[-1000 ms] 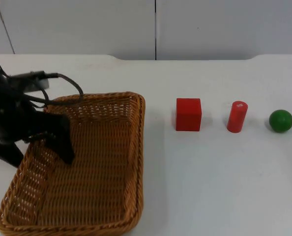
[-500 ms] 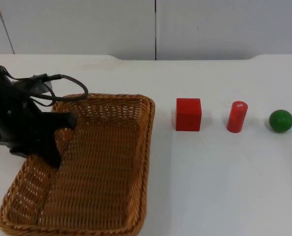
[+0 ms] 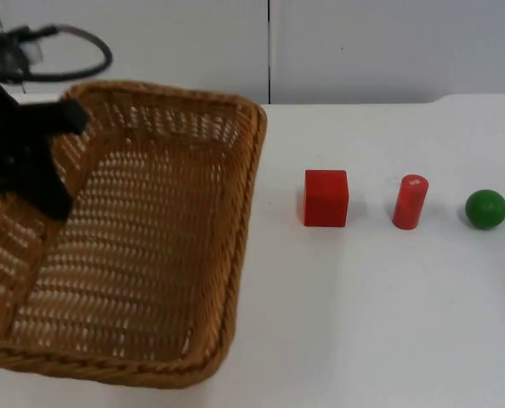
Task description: Pick up the basket with the left hand and place the object to the left of the red cylinder into the basket with the right hand.
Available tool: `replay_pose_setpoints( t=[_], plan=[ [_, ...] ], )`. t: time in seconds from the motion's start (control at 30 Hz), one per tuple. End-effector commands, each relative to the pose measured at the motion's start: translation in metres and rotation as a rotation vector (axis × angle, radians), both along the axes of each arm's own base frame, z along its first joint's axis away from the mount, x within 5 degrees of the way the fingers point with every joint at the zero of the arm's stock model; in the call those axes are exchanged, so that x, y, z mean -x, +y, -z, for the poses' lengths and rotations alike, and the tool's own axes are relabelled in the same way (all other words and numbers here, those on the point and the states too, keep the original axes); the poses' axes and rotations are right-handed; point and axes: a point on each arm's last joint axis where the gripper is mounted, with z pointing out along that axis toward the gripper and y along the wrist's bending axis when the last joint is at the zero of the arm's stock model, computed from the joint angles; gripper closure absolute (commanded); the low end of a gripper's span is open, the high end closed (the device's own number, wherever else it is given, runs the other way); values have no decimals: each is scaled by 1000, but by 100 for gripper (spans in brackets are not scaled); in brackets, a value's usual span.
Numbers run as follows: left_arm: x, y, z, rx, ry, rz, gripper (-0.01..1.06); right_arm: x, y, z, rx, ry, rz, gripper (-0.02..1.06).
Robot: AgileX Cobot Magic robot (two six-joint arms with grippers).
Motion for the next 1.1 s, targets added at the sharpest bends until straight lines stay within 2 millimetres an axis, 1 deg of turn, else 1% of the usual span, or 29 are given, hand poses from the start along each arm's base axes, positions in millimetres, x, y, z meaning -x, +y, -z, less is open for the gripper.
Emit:
replay_pose_setpoints(
  t=[0.0, 0.03, 0.1, 0.17, 0.2, 0.3, 0.33, 0.37, 0.43, 0.57, 0.63, 0.73, 0.77, 0.83, 0.87, 0.93, 1.0, 1.03, 1.07],
  plan=[
    [14, 12, -21, 27, -11, -41, 105, -1, -1, -4, 0, -18, 6, -1],
    [14, 12, -21, 27, -11, -41, 105, -1, -1, -4, 0, -18, 6, -1],
    [22, 24, -29, 32, -22, -71, 105, -1, -1, -4, -4, -18, 6, -1],
    [29, 32, -32, 34, -19, -66, 105, -1, -1, -4, -6, -18, 6, -1],
    [29, 32, -32, 34, -19, -66, 105, -1, -1, -4, -6, -18, 6, -1],
    [39, 42, -25, 37, 4, -70, 105, -2, 0, -4, -17, -31, 8, -1],
    [39, 42, -25, 37, 4, -70, 105, -2, 0, -4, -17, -31, 8, -1],
    [42, 48, -19, 58, 6, -102, 105, -2, 0, -4, -19, -31, 9, -1],
    [44, 52, -14, 103, -17, -131, 105, -2, 1, -4, -24, -31, 10, -1],
    [45, 56, -13, 135, -34, -137, 105, -2, 3, -5, -54, -31, 9, -1],
    [45, 56, -13, 137, -32, -134, 105, -2, 6, -6, -70, -36, -24, -1],
    [46, 55, -13, 141, -25, -130, 105, -4, 9, -11, -106, -33, -35, -1],
    [46, 55, -13, 143, -22, -129, 105, -7, 11, -15, -131, -16, -35, -1],
    [47, 55, -13, 144, -21, -119, 105, -20, 19, -27, -177, 12, -64, 0],
    [47, 55, -13, 144, -21, -119, 105, -20, 19, -27, -177, 12, -64, 0],
    [47, 55, -13, 144, -21, -119, 105, -37, 35, -33, -177, 32, -131, 2],
    [47, 55, -13, 144, -21, -119, 105, -56, 57, -37, -175, 42, -196, 4],
    [47, 55, -13, 144, -21, -119, 105, -56, 57, -37, -175, 42, -196, 4],
    [47, 55, -13, 144, -21, -119, 105, -65, 72, -33, -165, 62, -228, 5]
  ],
)
